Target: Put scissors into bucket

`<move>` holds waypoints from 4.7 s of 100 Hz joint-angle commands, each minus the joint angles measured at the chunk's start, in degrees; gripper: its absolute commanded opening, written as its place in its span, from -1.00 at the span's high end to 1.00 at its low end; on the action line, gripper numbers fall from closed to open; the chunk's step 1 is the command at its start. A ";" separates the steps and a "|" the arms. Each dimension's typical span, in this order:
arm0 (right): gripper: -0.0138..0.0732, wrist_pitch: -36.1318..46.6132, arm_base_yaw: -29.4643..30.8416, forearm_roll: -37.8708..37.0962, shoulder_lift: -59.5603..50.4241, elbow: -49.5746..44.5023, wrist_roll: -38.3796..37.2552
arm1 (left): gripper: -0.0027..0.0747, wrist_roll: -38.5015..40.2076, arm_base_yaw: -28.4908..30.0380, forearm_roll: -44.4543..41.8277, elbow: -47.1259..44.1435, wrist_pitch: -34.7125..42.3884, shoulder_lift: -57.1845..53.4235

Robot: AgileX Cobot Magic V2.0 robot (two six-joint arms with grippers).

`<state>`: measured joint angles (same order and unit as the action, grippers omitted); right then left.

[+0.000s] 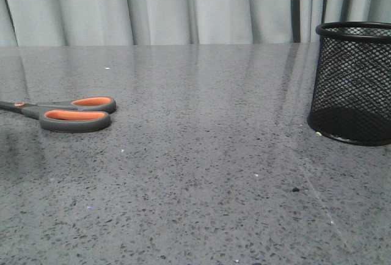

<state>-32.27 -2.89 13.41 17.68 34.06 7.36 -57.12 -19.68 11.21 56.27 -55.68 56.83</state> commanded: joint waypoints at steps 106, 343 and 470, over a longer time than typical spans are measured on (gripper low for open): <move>-0.41 6.45 -4.53 -3.21 1.39 2.00 0.51 | -0.34 -16.70 -2.94 -6.57 10.45 2.41 23.25; -0.41 6.91 -6.45 2.12 1.62 0.10 0.51 | 0.77 -17.14 1.08 4.65 18.17 -0.86 28.06; 0.85 16.76 -28.16 43.79 33.59 19.95 25.07 | 0.77 -17.65 -33.29 12.04 18.19 32.14 10.48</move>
<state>-22.91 -31.42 56.10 50.96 51.37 31.49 -74.80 -52.14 20.17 72.64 -26.18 69.06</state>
